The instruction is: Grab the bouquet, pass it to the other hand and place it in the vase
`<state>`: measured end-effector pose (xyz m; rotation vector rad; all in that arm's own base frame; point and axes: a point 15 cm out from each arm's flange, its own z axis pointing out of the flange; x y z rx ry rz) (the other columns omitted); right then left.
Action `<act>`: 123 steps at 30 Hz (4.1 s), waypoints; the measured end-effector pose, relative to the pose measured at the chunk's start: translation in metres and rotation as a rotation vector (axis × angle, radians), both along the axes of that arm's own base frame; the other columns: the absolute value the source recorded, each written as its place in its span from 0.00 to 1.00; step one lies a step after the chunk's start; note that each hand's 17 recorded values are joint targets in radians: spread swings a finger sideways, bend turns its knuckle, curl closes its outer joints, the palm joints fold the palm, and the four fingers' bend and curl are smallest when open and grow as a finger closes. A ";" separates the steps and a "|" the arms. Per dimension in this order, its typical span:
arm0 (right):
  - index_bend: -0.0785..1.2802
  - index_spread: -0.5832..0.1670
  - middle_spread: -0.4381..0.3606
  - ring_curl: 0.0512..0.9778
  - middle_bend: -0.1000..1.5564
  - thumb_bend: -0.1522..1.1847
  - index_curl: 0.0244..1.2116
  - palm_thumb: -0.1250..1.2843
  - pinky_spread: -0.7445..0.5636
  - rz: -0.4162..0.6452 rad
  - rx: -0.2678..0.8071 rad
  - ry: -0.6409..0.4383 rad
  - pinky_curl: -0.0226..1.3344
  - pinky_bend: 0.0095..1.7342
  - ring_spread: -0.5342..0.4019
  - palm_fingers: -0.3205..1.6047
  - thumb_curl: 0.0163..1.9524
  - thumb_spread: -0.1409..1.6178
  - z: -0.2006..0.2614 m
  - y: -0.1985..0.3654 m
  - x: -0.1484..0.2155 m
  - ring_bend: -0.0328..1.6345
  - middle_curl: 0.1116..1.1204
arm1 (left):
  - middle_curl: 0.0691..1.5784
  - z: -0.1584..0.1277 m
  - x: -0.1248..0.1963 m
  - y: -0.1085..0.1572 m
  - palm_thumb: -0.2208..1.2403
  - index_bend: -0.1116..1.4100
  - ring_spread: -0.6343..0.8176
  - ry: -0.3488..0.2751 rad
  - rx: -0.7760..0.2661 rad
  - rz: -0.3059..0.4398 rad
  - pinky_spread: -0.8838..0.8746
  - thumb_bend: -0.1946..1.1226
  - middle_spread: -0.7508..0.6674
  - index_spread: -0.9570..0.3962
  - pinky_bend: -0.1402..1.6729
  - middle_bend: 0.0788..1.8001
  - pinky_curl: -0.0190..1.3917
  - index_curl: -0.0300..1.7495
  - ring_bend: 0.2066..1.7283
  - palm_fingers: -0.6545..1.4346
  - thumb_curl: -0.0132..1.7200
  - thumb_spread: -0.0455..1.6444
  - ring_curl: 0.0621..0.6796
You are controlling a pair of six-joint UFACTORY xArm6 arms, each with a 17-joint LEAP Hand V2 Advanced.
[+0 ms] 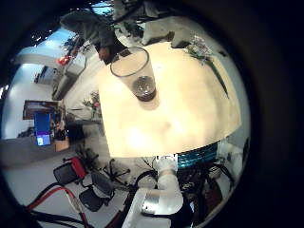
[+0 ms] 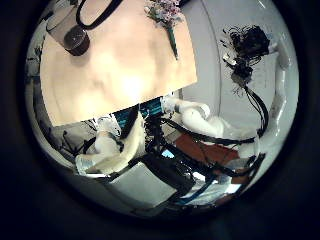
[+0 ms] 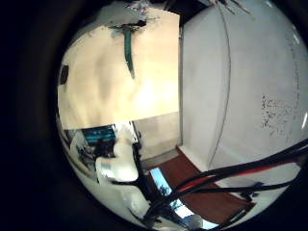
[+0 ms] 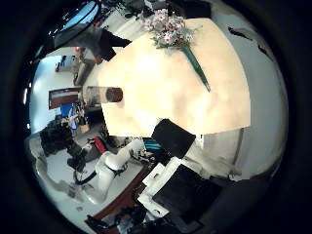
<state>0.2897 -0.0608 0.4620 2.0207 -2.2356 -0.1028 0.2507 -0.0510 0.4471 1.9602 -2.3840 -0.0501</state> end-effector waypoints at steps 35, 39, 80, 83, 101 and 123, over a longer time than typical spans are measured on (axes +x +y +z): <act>0.18 0.55 0.58 0.16 0.35 0.10 0.28 0.39 0.70 -0.300 0.160 -0.023 0.05 0.54 0.51 0.37 0.18 0.70 -0.068 -0.018 0.071 0.61 0.28 | 0.17 -0.025 0.022 -0.037 0.43 0.19 0.77 0.061 -0.143 -0.156 0.80 0.13 0.69 0.72 0.31 0.06 0.12 0.22 0.19 0.38 0.20 0.65 0.22; 0.18 0.57 0.59 0.17 0.35 0.10 0.28 0.39 0.70 -0.340 0.159 0.007 0.04 0.55 0.50 0.37 0.18 0.70 -0.122 -0.027 0.094 0.62 0.28 | 0.17 -0.033 0.032 -0.048 0.44 0.19 0.77 0.062 -0.148 -0.163 0.80 0.13 0.69 0.72 0.31 0.06 0.12 0.22 0.19 0.38 0.21 0.65 0.22; 0.20 0.60 0.52 0.23 0.43 0.10 0.32 0.40 0.69 -0.435 0.116 0.179 0.01 0.49 0.44 0.37 0.18 0.69 -0.312 -0.050 0.127 0.64 0.36 | 0.17 -0.041 0.036 -0.045 0.43 0.19 0.77 0.079 -0.123 -0.222 0.80 0.13 0.70 0.72 0.32 0.06 0.12 0.22 0.19 0.38 0.20 0.65 0.22; 0.20 0.60 0.51 0.23 0.43 0.10 0.33 0.41 0.68 -0.433 0.111 0.180 0.01 0.49 0.43 0.37 0.18 0.69 -0.312 -0.051 0.127 0.65 0.37 | 0.17 -0.040 0.035 -0.045 0.43 0.19 0.77 0.076 -0.123 -0.218 0.80 0.13 0.70 0.72 0.32 0.06 0.12 0.22 0.19 0.38 0.20 0.65 0.22; 0.20 0.59 0.51 0.26 0.43 0.10 0.34 0.40 0.65 -0.473 0.103 0.187 0.01 0.51 0.41 0.38 0.18 0.70 -0.332 -0.064 0.129 0.66 0.39 | 0.17 -0.039 0.031 -0.044 0.43 0.19 0.77 0.077 -0.122 -0.214 0.80 0.13 0.70 0.72 0.32 0.06 0.12 0.22 0.19 0.38 0.20 0.65 0.23; 0.20 0.57 0.47 0.29 0.46 0.10 0.36 0.42 0.62 -0.426 0.019 0.198 0.01 0.50 0.38 0.40 0.18 0.69 -0.351 -0.059 0.136 0.68 0.43 | 0.17 -0.038 0.027 -0.044 0.43 0.19 0.77 0.078 -0.121 -0.207 0.80 0.13 0.70 0.72 0.32 0.06 0.12 0.22 0.19 0.38 0.20 0.65 0.23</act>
